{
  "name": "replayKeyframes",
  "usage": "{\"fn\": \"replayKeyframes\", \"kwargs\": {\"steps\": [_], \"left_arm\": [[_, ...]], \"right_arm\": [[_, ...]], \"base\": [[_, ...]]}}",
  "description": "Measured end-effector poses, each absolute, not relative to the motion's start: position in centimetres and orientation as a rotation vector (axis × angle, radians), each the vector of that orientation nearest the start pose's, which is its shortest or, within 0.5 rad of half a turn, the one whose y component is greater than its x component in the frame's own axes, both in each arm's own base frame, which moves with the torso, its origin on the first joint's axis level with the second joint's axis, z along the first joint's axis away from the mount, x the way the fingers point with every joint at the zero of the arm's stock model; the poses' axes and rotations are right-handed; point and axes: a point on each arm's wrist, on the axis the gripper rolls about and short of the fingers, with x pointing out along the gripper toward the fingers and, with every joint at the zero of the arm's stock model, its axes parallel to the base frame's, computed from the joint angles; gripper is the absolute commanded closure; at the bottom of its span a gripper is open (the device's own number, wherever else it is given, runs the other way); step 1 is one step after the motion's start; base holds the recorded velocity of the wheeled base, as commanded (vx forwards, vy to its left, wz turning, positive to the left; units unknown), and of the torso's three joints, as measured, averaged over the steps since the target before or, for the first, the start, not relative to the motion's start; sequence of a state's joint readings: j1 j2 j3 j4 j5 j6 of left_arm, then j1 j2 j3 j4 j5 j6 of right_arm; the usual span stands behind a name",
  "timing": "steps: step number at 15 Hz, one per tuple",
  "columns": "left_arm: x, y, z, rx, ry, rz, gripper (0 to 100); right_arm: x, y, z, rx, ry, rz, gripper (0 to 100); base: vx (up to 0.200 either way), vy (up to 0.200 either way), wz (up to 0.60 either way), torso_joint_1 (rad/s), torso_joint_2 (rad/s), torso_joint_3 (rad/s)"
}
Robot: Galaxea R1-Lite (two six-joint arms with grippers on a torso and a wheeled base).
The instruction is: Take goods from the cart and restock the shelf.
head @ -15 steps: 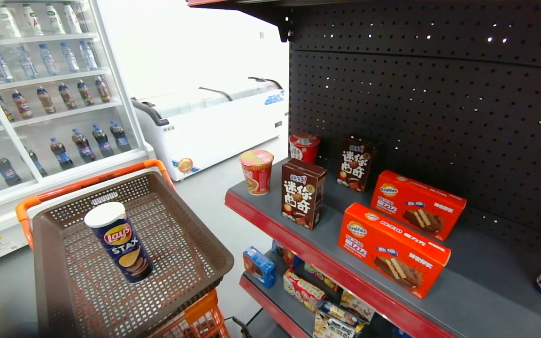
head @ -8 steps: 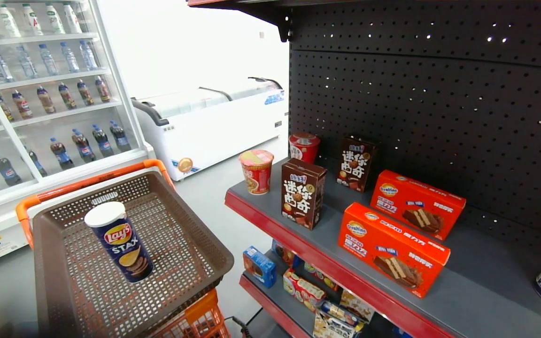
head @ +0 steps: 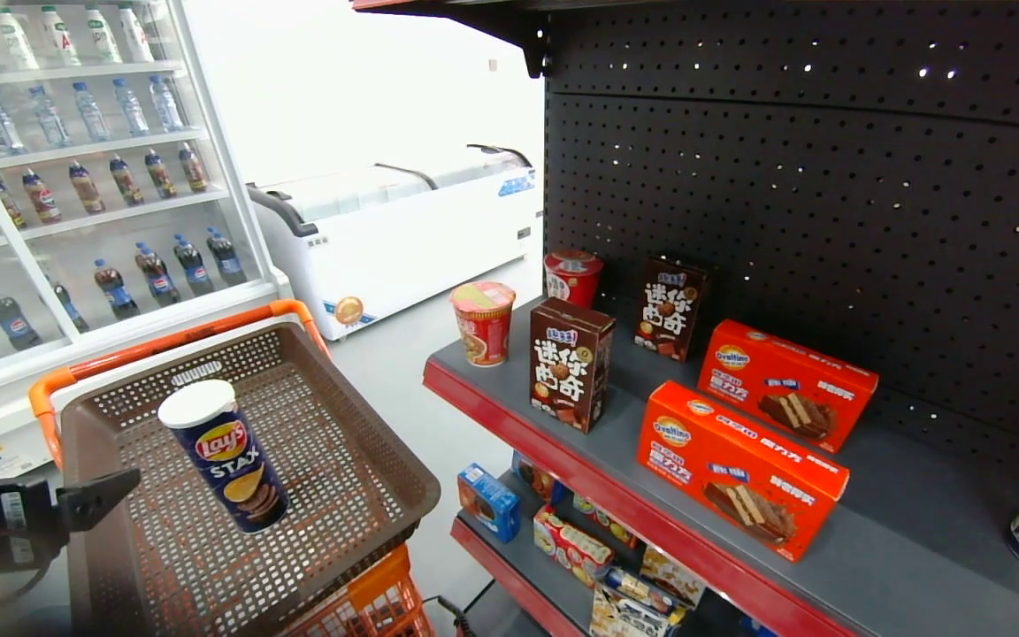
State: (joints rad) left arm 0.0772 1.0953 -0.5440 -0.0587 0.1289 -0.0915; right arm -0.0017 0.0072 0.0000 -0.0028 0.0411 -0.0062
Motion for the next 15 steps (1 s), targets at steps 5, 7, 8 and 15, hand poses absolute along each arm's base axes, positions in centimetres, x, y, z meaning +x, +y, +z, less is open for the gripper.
{"fn": "replayKeyframes", "kwargs": {"steps": [5, 7, 8, 15], "left_arm": [[18.3, 2.1, 15.9, -0.112, 0.427, 0.137, 0], [19.5, 2.6, 14.6, -0.106, 0.407, 0.130, 0], [20.0, 3.0, 13.9, -0.075, 0.388, 0.134, 0], [22.0, 4.9, 9.7, -0.023, 0.416, 0.156, 0]], "right_arm": [[-2.2, 0.1, 7.6, -0.006, 0.004, 0.039, 0], [-2.2, 0.1, 7.6, -0.006, 0.004, 0.039, 0], [-2.2, 0.1, 7.6, -0.006, 0.004, 0.039, 0], [-2.2, 0.1, 7.6, -0.006, 0.004, 0.039, 0]], "base": [[0.000, 0.000, 0.00, 0.000, 0.00, 0.000], [0.000, 0.000, 0.00, 0.000, 0.00, 0.000], [0.000, 0.000, 0.00, 0.000, 0.00, 0.000], [0.000, 0.000, 0.00, 0.000, 0.00, 0.000]]}}
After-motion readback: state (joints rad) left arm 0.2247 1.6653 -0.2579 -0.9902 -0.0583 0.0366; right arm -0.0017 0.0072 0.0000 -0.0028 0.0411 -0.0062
